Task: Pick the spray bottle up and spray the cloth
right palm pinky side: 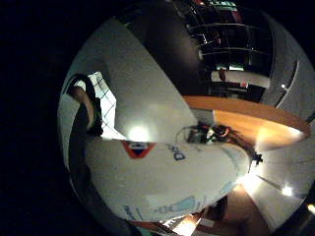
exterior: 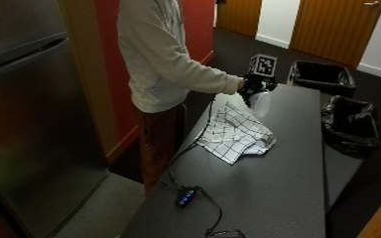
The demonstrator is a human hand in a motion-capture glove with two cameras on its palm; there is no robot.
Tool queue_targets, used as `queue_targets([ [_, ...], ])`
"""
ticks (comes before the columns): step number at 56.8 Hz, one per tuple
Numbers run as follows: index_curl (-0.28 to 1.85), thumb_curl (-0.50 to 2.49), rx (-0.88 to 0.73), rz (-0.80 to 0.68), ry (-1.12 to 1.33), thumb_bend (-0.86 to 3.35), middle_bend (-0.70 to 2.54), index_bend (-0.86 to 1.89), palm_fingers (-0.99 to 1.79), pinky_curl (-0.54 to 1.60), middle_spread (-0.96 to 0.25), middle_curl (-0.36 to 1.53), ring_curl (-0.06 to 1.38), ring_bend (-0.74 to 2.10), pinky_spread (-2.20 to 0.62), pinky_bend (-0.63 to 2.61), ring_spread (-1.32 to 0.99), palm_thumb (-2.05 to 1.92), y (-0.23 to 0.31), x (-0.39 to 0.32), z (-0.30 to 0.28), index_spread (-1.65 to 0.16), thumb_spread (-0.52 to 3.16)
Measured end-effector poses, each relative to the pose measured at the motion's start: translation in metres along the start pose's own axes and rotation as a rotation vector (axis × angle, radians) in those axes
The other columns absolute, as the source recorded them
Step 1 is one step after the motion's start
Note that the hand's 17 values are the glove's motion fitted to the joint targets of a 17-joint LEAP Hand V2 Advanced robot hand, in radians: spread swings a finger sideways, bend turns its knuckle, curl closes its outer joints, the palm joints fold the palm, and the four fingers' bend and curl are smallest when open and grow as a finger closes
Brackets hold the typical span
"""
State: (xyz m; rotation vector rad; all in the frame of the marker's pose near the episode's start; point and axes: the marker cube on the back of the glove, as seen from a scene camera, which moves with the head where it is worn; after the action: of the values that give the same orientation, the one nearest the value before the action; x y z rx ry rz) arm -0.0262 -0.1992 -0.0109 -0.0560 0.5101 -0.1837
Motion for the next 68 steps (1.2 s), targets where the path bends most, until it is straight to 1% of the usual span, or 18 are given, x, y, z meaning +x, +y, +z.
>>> queue_targets([
  [10, 0.55, 0.73, -0.005, 0.001, -0.008, -0.03, 0.54, 0.36, 1.33, 0.4, -0.14, 0.5, 0.48, 0.55, -0.26, 0.25, -0.19, 1.07, 0.004, -0.001, 0.005, -0.21, -0.11],
  [16, 0.55, 0.73, -0.011, 0.055, -0.01, -0.03, 0.55, 0.36, 1.33, 0.4, -0.14, 0.51, 0.48, 0.55, -0.26, 0.26, -0.19, 1.08, 0.003, -0.002, 0.008, -0.21, -0.11],
  [23, 0.55, 0.73, -0.005, 0.022, -0.048, -0.03, 0.55, 0.36, 1.33, 0.39, -0.14, 0.51, 0.48, 0.54, -0.26, 0.26, -0.19, 1.07, 0.006, 0.0, 0.009, -0.21, -0.11],
  [28, 0.55, 0.73, -0.014, 0.084, -0.024, -0.03, 0.54, 0.36, 1.33, 0.39, -0.14, 0.5, 0.48, 0.54, -0.26, 0.26, -0.18, 1.07, 0.002, -0.003, 0.01, -0.21, -0.11],
  [35, 0.55, 0.73, -0.002, 0.093, -0.062, -0.03, 0.54, 0.36, 1.33, 0.39, -0.14, 0.5, 0.48, 0.54, -0.26, 0.26, -0.19, 1.07, 0.001, -0.003, 0.01, -0.21, -0.11],
  [39, 0.55, 0.73, 0.005, 0.175, -0.121, -0.03, 0.54, 0.36, 1.33, 0.39, -0.14, 0.5, 0.48, 0.54, -0.26, 0.26, -0.19, 1.07, -0.002, -0.004, 0.006, -0.21, -0.11],
  [42, 0.55, 0.73, 0.009, 0.18, -0.117, -0.03, 0.54, 0.36, 1.33, 0.39, -0.14, 0.5, 0.48, 0.54, -0.26, 0.26, -0.19, 1.07, -0.006, -0.014, 0.002, -0.21, -0.11],
  [45, 0.55, 0.73, 0.012, 0.309, -0.146, -0.03, 0.54, 0.36, 1.33, 0.39, -0.14, 0.5, 0.48, 0.54, -0.26, 0.26, -0.19, 1.08, -0.012, -0.015, -0.002, -0.21, -0.11],
  [46, 0.55, 0.73, 0.016, 0.303, -0.152, -0.03, 0.54, 0.36, 1.33, 0.39, -0.14, 0.5, 0.48, 0.54, -0.26, 0.26, -0.19, 1.08, -0.012, -0.014, -0.003, -0.21, -0.11],
  [49, 0.55, 0.73, 0.035, 0.114, -0.147, -0.03, 0.54, 0.36, 1.33, 0.39, -0.14, 0.5, 0.48, 0.54, -0.26, 0.26, -0.19, 1.08, -0.001, -0.007, -0.003, -0.21, -0.11],
  [51, 0.55, 0.73, 0.04, 0.078, -0.141, -0.03, 0.54, 0.36, 1.33, 0.39, -0.14, 0.5, 0.48, 0.54, -0.26, 0.26, -0.19, 1.08, 0.002, -0.002, -0.002, -0.21, -0.11],
  [53, 0.55, 0.73, 0.035, 0.187, -0.145, -0.03, 0.54, 0.36, 1.33, 0.39, -0.14, 0.5, 0.48, 0.54, -0.26, 0.26, -0.19, 1.08, -0.002, 0.001, -0.002, -0.21, -0.11],
  [55, 0.55, 0.73, 0.023, 0.395, -0.16, -0.03, 0.54, 0.36, 1.33, 0.39, -0.14, 0.5, 0.48, 0.54, -0.26, 0.26, -0.19, 1.08, -0.011, 0.003, -0.002, -0.21, -0.11],
  [56, 0.55, 0.73, 0.019, 0.466, -0.166, -0.03, 0.54, 0.36, 1.33, 0.39, -0.14, 0.5, 0.48, 0.54, -0.26, 0.26, -0.19, 1.08, -0.014, 0.003, -0.003, -0.21, -0.11],
  [57, 0.55, 0.73, 0.019, 0.483, -0.17, -0.03, 0.54, 0.36, 1.33, 0.39, -0.14, 0.5, 0.48, 0.54, -0.26, 0.26, -0.19, 1.08, -0.015, 0.002, -0.003, -0.21, -0.11],
  [61, 0.55, 0.73, 0.027, 0.352, -0.16, -0.03, 0.54, 0.36, 1.33, 0.39, -0.14, 0.5, 0.48, 0.54, -0.26, 0.26, -0.19, 1.08, -0.013, -0.002, -0.002, -0.21, -0.11],
  [65, 0.55, 0.73, 0.03, 0.289, -0.171, -0.03, 0.54, 0.36, 1.33, 0.39, -0.14, 0.5, 0.48, 0.54, -0.26, 0.26, -0.18, 1.08, -0.012, -0.007, -0.001, -0.21, -0.11],
  [68, 0.55, 0.73, 0.045, 0.156, -0.158, -0.03, 0.54, 0.36, 1.33, 0.39, -0.14, 0.5, 0.48, 0.54, -0.26, 0.26, -0.18, 1.08, -0.004, -0.001, 0.002, -0.21, -0.11],
])
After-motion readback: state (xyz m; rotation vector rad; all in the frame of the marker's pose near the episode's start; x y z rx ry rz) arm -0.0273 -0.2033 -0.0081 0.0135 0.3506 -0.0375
